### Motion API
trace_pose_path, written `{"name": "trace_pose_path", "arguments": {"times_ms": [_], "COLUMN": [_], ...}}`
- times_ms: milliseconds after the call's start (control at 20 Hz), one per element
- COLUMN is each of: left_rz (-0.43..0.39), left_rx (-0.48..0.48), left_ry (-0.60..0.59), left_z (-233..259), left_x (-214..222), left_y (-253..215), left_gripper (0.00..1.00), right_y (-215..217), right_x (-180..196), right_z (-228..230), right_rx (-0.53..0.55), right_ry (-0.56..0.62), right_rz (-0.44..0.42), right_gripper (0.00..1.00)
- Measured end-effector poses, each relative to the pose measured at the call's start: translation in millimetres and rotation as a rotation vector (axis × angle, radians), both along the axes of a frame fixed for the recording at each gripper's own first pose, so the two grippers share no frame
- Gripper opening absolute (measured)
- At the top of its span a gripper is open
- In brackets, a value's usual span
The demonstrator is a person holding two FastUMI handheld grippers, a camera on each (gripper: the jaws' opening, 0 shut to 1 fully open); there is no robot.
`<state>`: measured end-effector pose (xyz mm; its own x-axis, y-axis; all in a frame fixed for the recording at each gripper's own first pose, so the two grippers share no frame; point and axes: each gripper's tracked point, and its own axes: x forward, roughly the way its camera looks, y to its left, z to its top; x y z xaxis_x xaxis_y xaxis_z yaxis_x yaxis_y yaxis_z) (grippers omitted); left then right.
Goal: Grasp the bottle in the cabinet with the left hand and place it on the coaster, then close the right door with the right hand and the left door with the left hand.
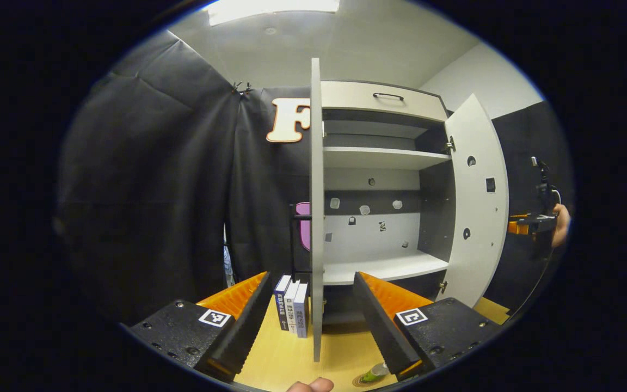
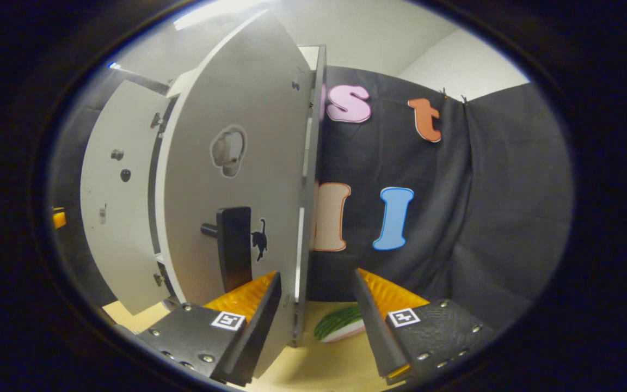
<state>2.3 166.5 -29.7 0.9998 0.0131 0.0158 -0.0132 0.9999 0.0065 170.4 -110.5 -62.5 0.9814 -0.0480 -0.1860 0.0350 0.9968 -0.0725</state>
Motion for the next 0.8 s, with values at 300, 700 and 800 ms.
{"name": "trace_pose_path", "arguments": {"times_ms": [300,700,800], "left_rz": [0.054,0.078,0.086], "left_rx": [-0.007,-0.041,-0.047], "left_ry": [0.040,0.041,0.050], "left_z": [-15.4,-17.1,-21.9], "left_x": [-13.4,-13.2,-10.2], "left_y": [31.6,52.7,60.0], "left_gripper": [0.95,0.95,0.95], "right_y": [20.8,34.1,31.4], "right_x": [-1.6,3.1,5.0], "right_z": [-5.0,-1.2,-1.6], "right_rx": [0.029,0.048,0.064], "right_ry": [0.016,-0.027,-0.025], "right_rz": [-0.026,-0.060,-0.088], "right_gripper": [0.81,0.81,0.81]}}
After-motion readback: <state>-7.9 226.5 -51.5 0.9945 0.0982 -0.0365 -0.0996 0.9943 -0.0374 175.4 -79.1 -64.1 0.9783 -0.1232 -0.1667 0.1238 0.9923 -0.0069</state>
